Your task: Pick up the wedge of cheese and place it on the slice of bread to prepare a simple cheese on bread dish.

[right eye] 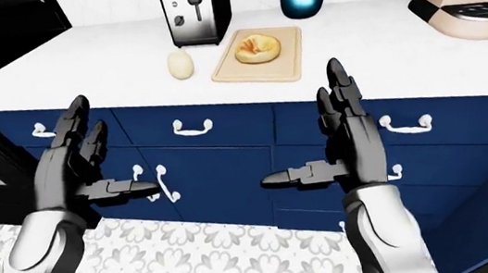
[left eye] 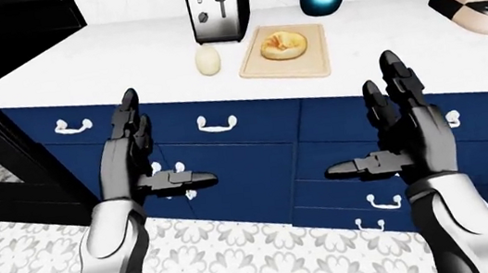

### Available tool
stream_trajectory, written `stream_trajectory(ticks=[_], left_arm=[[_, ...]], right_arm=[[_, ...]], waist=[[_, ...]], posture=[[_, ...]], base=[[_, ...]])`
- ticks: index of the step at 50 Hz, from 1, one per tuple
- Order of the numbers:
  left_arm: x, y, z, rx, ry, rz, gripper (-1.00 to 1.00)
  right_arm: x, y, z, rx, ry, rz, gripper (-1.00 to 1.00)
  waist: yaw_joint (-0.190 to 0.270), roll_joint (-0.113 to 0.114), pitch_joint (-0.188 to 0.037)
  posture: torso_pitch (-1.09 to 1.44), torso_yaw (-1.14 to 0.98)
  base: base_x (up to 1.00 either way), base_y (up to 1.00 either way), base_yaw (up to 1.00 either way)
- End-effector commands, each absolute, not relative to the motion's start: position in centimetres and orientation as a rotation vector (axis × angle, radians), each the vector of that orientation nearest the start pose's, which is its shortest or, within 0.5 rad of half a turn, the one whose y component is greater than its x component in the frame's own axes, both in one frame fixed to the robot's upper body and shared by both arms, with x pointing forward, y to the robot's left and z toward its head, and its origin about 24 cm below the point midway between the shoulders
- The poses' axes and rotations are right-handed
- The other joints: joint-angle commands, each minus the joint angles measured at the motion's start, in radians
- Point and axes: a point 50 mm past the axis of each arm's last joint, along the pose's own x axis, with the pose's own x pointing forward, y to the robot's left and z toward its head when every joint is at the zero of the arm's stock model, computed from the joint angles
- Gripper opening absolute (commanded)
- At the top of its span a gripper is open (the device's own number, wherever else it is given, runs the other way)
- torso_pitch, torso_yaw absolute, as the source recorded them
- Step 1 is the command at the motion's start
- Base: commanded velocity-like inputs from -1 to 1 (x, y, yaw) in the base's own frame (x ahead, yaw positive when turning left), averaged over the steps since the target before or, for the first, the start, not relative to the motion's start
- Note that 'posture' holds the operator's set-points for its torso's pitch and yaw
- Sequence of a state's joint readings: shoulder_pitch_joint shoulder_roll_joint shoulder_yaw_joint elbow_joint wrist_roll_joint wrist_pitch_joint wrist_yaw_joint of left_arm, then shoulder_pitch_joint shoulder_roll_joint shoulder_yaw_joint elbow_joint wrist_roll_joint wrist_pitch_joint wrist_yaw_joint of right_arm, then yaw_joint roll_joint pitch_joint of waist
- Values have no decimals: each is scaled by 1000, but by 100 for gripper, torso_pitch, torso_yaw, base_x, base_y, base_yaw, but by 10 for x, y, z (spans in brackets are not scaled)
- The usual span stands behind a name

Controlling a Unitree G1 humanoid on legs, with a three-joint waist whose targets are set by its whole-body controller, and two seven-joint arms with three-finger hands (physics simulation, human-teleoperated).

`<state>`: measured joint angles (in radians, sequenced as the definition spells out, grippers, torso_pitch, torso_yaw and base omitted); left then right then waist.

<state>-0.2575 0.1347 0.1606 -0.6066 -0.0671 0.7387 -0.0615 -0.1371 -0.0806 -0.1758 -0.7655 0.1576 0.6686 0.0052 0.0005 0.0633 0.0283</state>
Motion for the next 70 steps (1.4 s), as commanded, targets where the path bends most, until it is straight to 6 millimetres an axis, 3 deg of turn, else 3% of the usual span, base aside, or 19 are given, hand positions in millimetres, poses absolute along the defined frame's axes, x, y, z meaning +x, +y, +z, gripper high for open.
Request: stream_trajectory(ticks=[1,10,14,15,22,26,31,37,38,40,46,50,51,52,54,58,62,63,70], left_arm=[[259,177,184,69,-172,8,100],[258,180,185,69,-179,14,100],[257,181,185,69,-178,16,100],[257,181,186,69,-179,16,100],[255,183,193,73,-190,21,100],[254,185,197,75,-198,25,100],[253,185,198,77,-201,27,100],[254,186,198,77,-202,28,100],[254,186,197,76,-201,28,100],[254,186,197,77,-201,28,100],[252,187,199,77,-204,30,100],[251,189,201,76,-210,35,100],[250,189,202,77,-211,35,100],[249,190,203,77,-214,37,100],[245,193,207,74,-224,45,100],[243,196,210,73,-233,56,100],[242,197,211,74,-236,57,100],[242,198,211,73,-237,59,100],[239,197,216,75,-243,55,100]], right_arm=[[229,-172,189,27,-286,-1,100],[227,-169,191,21,-288,16,100],[228,-169,190,18,-288,21,100],[227,-169,190,19,-290,21,100],[228,-166,191,-6,-282,20,100],[228,-164,192,-9,-281,25,100],[227,-164,190,-9,-282,29,100],[227,-163,189,-5,-283,31,100],[227,-164,189,-6,-283,30,100],[226,-164,189,-5,-284,27,100],[225,-165,191,-5,-291,25,100],[225,-164,192,-4,-298,29,100],[224,-164,193,-3,-301,30,100],[222,-164,198,-4,-314,28,100],[219,-165,202,-5,-332,29,100],[219,-164,204,-4,-343,34,100],[217,-163,207,-5,-352,32,100],[217,-164,207,-6,-354,31,100],[216,-164,211,-4,-355,28,100]], waist=[[-2,5,-27],[9,-53,-28],[4,-142,-42],[1,-94,-35],[-11,-79,-9],[-22,-22,-34],[3,-38,-10],[12,-158,-7],[6,-114,15],[6,-125,8],[-8,-66,8],[-13,36,-25],[0,-5,3],[-12,20,29],[-13,11,1],[-6,-32,28],[10,-116,-11],[11,-79,5],[2,-58,-23]], posture=[[0,0],[0,0],[0,0],[0,0],[0,0],[0,0],[0,0],[0,0],[0,0],[0,0],[0,0],[0,0],[0,0],[0,0],[0,0],[0,0],[0,0],[0,0],[0,0]], base=[[0,0,-20],[0,0,-16],[0,0,-15],[0,0,-12],[0,0,-4],[3,0,0],[19,0,0],[40,0,0],[45,0,0],[44,0,0],[45,0,0],[41,0,0],[34,0,0],[2,0,0],[0,0,0],[0,0,0],[0,0,0],[0,0,0],[0,0,0]])
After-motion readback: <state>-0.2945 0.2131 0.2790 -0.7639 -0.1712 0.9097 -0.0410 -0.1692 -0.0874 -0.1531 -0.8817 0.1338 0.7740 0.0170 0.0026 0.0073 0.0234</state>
